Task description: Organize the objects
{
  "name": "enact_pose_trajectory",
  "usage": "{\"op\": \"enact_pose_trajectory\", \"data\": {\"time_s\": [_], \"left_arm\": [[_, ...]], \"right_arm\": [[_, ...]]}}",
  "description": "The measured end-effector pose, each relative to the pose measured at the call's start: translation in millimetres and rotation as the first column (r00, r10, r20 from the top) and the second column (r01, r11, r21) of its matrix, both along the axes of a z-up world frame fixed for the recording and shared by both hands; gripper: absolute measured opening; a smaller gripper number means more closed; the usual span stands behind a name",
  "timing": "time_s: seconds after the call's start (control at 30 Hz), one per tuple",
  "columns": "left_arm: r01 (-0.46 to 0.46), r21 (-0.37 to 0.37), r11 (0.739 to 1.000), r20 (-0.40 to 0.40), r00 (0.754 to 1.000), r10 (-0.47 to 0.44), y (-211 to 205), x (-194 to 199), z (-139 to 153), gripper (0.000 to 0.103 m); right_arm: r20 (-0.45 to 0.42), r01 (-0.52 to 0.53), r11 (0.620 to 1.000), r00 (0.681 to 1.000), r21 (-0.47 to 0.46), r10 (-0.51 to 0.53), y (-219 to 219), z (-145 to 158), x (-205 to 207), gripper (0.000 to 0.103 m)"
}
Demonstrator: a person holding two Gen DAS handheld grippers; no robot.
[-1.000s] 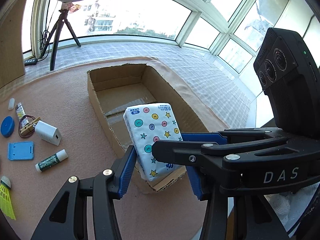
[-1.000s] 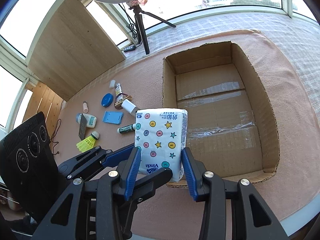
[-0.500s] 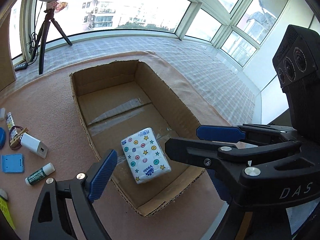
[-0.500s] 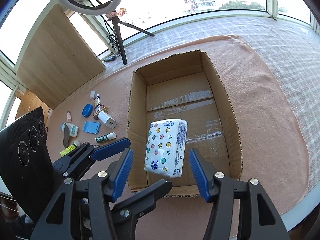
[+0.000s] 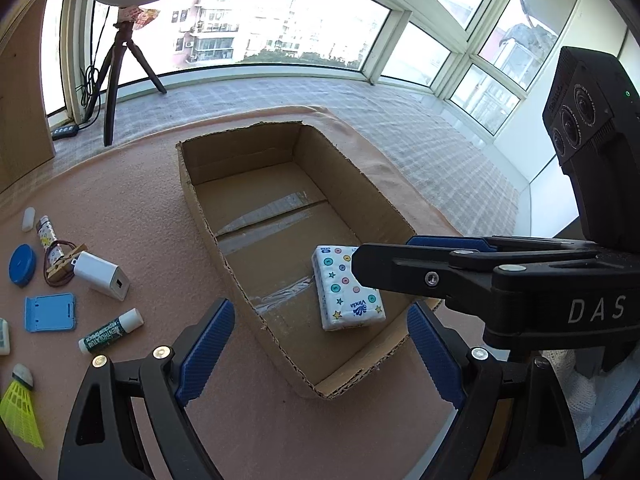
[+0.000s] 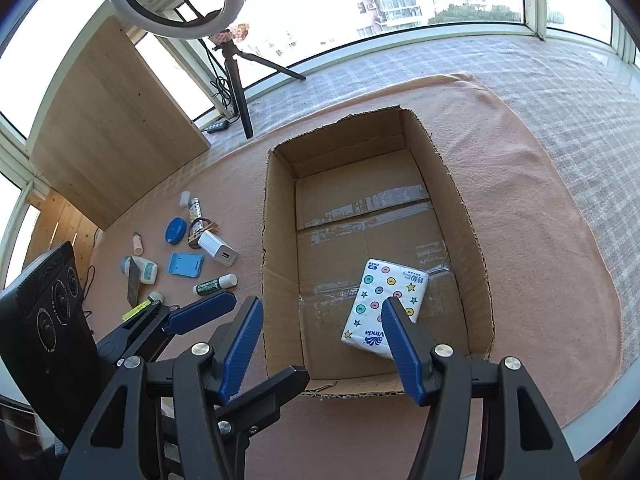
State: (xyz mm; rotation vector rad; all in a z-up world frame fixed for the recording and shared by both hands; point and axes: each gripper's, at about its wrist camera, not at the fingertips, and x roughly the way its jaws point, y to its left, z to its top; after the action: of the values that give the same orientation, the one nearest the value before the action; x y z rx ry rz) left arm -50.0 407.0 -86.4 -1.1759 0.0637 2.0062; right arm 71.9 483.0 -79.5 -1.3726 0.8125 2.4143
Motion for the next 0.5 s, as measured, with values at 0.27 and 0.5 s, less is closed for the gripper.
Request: {"op": "enact_pose_trajectory", "data": {"time_s": [0.27, 0.5], "left_arm": [[-0.074, -0.02, 0.997, -0.037, 0.997, 0.074, -60, 3, 9, 0.09], [-0.193, -0.042, 0.98, -0.08, 0.979, 0.19, -139, -2, 19, 0.09]], "right_arm": [[-0.017, -0.035, 0.999, 0.999, -0.002, 0.035, -30, 4, -12, 0.058], [-0.058, -0.08, 0.997, 0.995, -0.022, 0.078, -70, 11, -26, 0.058]]}}
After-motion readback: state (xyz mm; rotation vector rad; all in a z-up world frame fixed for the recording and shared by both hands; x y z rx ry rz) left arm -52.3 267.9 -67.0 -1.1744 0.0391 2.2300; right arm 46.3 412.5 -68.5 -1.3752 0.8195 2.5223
